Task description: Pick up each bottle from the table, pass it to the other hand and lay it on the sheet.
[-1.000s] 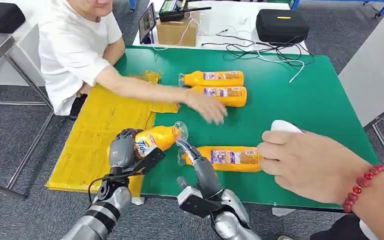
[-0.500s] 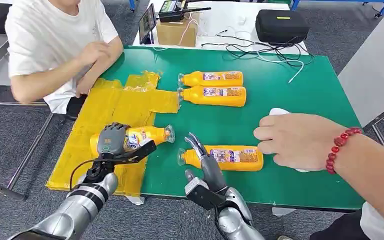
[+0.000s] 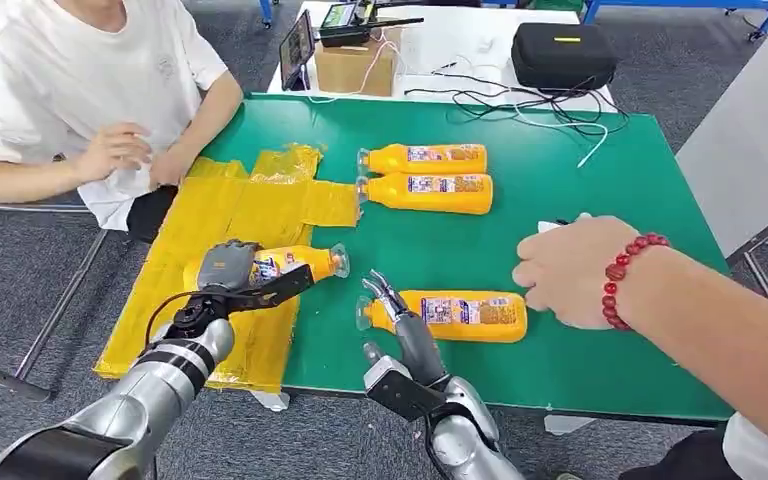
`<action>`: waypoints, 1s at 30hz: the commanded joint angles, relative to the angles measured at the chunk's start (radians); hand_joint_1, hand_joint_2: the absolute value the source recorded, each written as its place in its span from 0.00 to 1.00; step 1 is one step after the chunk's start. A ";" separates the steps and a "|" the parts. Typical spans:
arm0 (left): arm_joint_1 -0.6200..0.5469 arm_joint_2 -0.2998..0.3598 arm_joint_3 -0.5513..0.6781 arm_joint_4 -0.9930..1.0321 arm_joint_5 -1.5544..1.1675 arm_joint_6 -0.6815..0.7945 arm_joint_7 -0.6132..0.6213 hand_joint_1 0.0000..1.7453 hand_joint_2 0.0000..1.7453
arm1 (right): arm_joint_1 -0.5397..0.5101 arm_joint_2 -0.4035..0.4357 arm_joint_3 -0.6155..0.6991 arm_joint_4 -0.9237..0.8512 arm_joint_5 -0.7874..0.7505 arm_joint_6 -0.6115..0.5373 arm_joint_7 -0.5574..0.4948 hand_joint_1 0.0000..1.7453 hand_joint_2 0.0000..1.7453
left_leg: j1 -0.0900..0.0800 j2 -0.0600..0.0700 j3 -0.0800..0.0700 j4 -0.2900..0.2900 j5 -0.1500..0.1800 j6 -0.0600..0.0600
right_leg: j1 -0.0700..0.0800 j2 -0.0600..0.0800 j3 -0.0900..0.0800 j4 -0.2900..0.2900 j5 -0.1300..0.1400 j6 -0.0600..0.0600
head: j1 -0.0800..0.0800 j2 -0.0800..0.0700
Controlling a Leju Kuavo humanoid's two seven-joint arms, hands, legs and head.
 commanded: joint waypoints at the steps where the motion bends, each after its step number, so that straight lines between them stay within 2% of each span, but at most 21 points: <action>1: -0.015 0.009 0.032 0.097 0.009 -0.014 -0.001 1.00 1.00 | -0.035 -0.002 -0.015 0.062 -0.006 0.004 -0.001 0.00 0.00 | 0.000 0.002 0.001 -0.001 0.000 -0.001 | 0.000 0.001 0.001 0.000 0.000 -0.001 | 0.000 0.000; 6: -0.015 0.009 0.032 0.097 0.009 -0.014 -0.001 1.00 1.00 | -0.035 -0.002 -0.015 0.062 -0.006 0.004 -0.001 0.00 0.00 | 0.000 0.002 0.001 -0.001 0.000 -0.001 | 0.001 0.002 0.001 -0.001 0.001 -0.001 | 0.000 0.000; 7: -0.015 0.010 0.028 0.097 0.009 -0.022 -0.012 0.93 1.00 | -0.037 -0.002 -0.016 0.065 -0.008 0.006 -0.003 0.00 0.00 | 0.000 0.002 0.001 -0.001 0.000 -0.001 | 0.000 0.002 0.001 -0.001 0.001 -0.001 | 0.000 0.000; 8: -0.017 0.013 0.031 0.101 0.018 -0.038 -0.024 0.77 1.00 | -0.039 0.000 -0.021 0.070 -0.015 0.006 -0.009 0.00 0.00 | 0.000 0.003 0.001 -0.001 0.000 -0.001 | 0.001 0.002 0.001 -0.001 0.001 -0.001 | 0.000 0.000; 9: -0.024 0.015 0.046 0.114 0.046 -0.084 -0.033 0.33 1.00 | -0.041 0.001 -0.025 0.079 -0.025 0.011 -0.014 0.00 0.00 | 0.000 0.002 0.001 -0.001 0.000 -0.001 | 0.000 0.002 0.001 -0.001 0.001 -0.001 | 0.000 0.000; 10: -0.023 0.020 0.047 0.117 0.058 -0.121 -0.048 0.11 1.00 | -0.039 0.000 -0.027 0.077 -0.027 0.010 -0.020 0.00 0.00 | 0.001 0.003 0.002 -0.001 0.000 -0.001 | 0.001 0.003 0.001 -0.001 0.001 -0.002 | 0.000 0.000; 11: -0.025 0.025 0.051 0.127 0.072 -0.163 -0.051 0.00 1.00 | -0.038 -0.001 -0.032 0.077 -0.034 0.011 -0.027 0.00 0.00 | 0.000 0.003 0.002 -0.001 0.000 -0.001 | 0.000 0.002 0.001 -0.001 0.001 -0.001 | 0.000 0.000; 16: -0.041 0.026 0.152 0.152 0.216 -0.309 -0.037 0.00 1.00 | -0.016 -0.012 -0.030 0.031 -0.033 0.008 -0.040 0.00 0.00 | 0.000 0.003 0.004 -0.002 0.000 -0.001 | 0.000 0.003 0.003 -0.001 0.001 -0.001 | 0.000 0.000; 19: -0.055 0.061 0.190 0.170 0.284 -0.427 -0.026 0.00 1.00 | -0.015 -0.008 -0.039 0.046 -0.055 0.013 -0.043 0.00 0.00 | 0.000 0.003 0.005 -0.001 -0.001 -0.001 | 0.000 0.003 0.003 -0.001 0.000 -0.001 | 0.000 0.000; 22: -0.045 0.078 0.225 0.157 0.356 -0.480 -0.085 0.00 1.00 | -0.029 -0.004 -0.050 0.090 -0.078 0.003 -0.067 0.00 0.00 | 0.000 0.005 0.007 -0.002 -0.001 -0.001 | 0.000 0.005 0.006 -0.002 0.001 -0.001 | 0.000 0.000; 23: -0.036 0.086 0.196 0.137 0.380 -0.571 -0.197 0.00 1.00 | -0.042 -0.005 -0.050 0.110 -0.095 -0.009 -0.104 0.00 0.00 | 0.000 0.008 0.009 -0.004 0.000 -0.001 | 0.000 0.007 0.006 -0.003 0.002 -0.002 | 0.000 0.000; 24: -0.037 0.091 0.187 0.136 0.399 -0.596 -0.216 0.00 1.00 | -0.056 -0.005 -0.046 0.133 -0.102 -0.011 -0.116 0.00 0.00 | 0.000 0.006 0.009 -0.003 0.000 -0.001 | 0.000 0.006 0.007 -0.002 0.001 -0.001 | 0.000 0.000; 28: -0.039 0.094 0.146 0.096 0.492 -0.653 -0.272 0.00 1.00 | -0.070 0.000 -0.035 0.149 -0.120 -0.001 -0.136 0.00 0.00 | 0.000 0.007 0.009 -0.004 0.001 -0.001 | 0.000 0.005 0.007 -0.002 0.002 -0.002 | 0.000 0.000; 30: -0.028 0.083 0.137 0.056 0.561 -0.610 -0.302 0.00 1.00 | -0.062 0.000 -0.040 0.144 -0.134 -0.011 -0.138 0.00 0.00 | 0.000 0.003 0.009 -0.003 0.001 -0.001 | 0.000 0.003 0.008 -0.003 0.002 -0.002 | 0.000 0.000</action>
